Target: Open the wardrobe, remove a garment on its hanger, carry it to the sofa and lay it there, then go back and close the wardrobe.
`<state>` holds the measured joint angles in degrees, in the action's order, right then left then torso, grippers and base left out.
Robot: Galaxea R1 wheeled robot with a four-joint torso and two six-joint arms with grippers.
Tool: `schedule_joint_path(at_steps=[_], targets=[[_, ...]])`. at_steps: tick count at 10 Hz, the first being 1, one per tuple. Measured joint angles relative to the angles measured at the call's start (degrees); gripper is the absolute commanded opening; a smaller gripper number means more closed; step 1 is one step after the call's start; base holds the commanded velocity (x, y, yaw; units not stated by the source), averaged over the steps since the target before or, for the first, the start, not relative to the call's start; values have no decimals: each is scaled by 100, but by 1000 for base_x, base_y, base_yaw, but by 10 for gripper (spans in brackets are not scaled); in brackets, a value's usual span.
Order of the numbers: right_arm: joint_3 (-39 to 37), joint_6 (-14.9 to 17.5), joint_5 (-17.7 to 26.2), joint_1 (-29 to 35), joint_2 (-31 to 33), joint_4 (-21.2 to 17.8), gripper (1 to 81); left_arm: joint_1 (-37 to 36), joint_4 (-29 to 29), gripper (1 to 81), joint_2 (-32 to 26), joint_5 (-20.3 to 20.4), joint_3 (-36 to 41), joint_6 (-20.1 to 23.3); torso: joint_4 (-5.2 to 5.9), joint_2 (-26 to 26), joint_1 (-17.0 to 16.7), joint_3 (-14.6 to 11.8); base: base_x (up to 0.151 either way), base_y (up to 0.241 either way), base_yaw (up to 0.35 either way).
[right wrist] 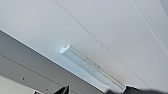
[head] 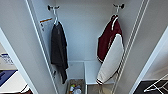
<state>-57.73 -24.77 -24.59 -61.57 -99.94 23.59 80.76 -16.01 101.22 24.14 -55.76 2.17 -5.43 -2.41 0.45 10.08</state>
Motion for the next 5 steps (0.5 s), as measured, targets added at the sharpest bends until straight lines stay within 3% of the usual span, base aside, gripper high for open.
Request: schedule_joint_path(at_steps=[1,2,5], targets=[[-100,-17,-190,-455,165,-138,811,402,-33,811,-141,758,-378,-143,0,-6,-7,-5,0,0,0],[-325,-34,-291,-717,182,-352,811,835,-41,811,-117,1191,-833,-366,0,-9,-11,-6,0,0,0],[-1685,-77,-573,-1296,-240,-1106,811,1370,-188,811,647,1977,-2571,-1002,0,-15,-22,-11,0,0,0]])
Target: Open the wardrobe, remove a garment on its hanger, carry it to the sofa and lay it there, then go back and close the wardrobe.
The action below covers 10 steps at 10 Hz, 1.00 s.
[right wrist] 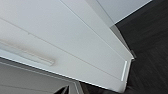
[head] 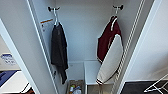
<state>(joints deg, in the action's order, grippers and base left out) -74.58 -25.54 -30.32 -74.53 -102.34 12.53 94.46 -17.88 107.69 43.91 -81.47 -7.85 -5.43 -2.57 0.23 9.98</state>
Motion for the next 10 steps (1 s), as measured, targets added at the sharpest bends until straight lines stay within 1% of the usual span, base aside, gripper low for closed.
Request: schedule_joint_path(at_steps=[1,3,4,5,7,9,10], targets=[[-488,-17,-24,-151,-301,-197,811,0,-5,811,276,189,-708,-210,0,-2,0,-2,0,0,0],[-1458,-52,9,-372,-1053,-479,811,68,-41,811,1115,308,-2098,-653,0,-2,-2,-5,0,0,0],[-1897,-63,98,-462,-1503,-551,811,99,-83,811,1548,324,-2727,-885,0,-4,-5,-7,0,0,0],[-2321,-72,193,-553,-1976,-553,811,107,-111,811,1970,327,-3359,-1050,0,-4,-7,-7,0,0,0],[-3073,-72,640,-807,-2865,-457,811,110,-127,811,2925,217,-4604,-1375,0,-6,-7,-9,0,0,0],[-3825,-74,1075,-1003,-3523,-195,811,179,-206,811,3836,-95,-5547,-1635,0,-9,-9,-11,0,0,0],[-4229,-72,1226,-1061,-3790,-79,811,208,-240,811,4220,-343,-6023,-1736,0,-11,-11,-11,0,0,0]])
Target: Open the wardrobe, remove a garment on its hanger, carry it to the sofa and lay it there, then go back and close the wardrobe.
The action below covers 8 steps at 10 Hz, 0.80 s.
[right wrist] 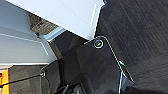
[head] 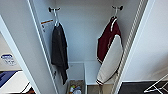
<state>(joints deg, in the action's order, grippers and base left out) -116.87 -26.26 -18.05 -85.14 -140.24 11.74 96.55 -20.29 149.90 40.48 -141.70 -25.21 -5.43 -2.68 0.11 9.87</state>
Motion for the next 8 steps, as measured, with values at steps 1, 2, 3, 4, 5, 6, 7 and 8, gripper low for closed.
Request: schedule_joint_path(at_steps=[1,2,3,4,5,6,7,8], targets=[[-435,0,180,-26,-304,127,811,-11,-5,811,341,-236,-430,-63,0,0,-2,-2,0,0,0],[-822,2,332,-46,-623,254,811,-22,-13,811,678,-513,-772,-119,0,-2,-2,-2,0,0,0],[-1174,2,455,-77,-976,383,811,-22,-60,811,975,-800,-1003,-166,0,-2,-2,-2,0,0,0],[-1508,2,566,-133,-1302,494,811,-27,-140,811,1237,-1025,-1191,-180,0,-2,-2,-5,0,0,0],[-1843,5,624,-215,-1569,568,811,-52,-212,811,1454,-1231,-1375,-190,0,-2,-2,-5,0,0,0],[-2241,5,697,-279,-1814,641,811,-118,-297,811,1637,-1513,-1530,-191,0,-4,-4,-5,0,0,0],[-2637,5,756,-297,-2020,694,811,-187,-374,811,1744,-1701,-1618,-202,0,-4,-4,-5,0,0,0],[-2985,5,773,-278,-2222,752,811,-245,-438,811,1791,-1792,-1643,-207,0,-4,-4,-5,0,0,0]])
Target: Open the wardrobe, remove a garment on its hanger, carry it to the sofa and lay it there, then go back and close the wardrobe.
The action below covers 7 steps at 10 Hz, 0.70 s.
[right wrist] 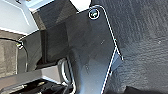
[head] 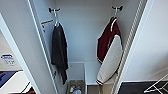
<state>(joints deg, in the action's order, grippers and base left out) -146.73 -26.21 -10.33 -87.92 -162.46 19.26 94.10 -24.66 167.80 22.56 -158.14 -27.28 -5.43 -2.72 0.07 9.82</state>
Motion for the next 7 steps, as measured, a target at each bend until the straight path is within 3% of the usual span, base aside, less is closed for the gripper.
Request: schedule_joint_path(at_steps=[3,7], targets=[[-350,2,85,-34,-503,182,811,-6,-69,811,74,-74,-30,24,0,0,0,0,0,0,0],[-416,4,96,0,-411,210,811,-57,-80,811,85,-118,-30,46,0,0,-2,-2,-83,0,0]])
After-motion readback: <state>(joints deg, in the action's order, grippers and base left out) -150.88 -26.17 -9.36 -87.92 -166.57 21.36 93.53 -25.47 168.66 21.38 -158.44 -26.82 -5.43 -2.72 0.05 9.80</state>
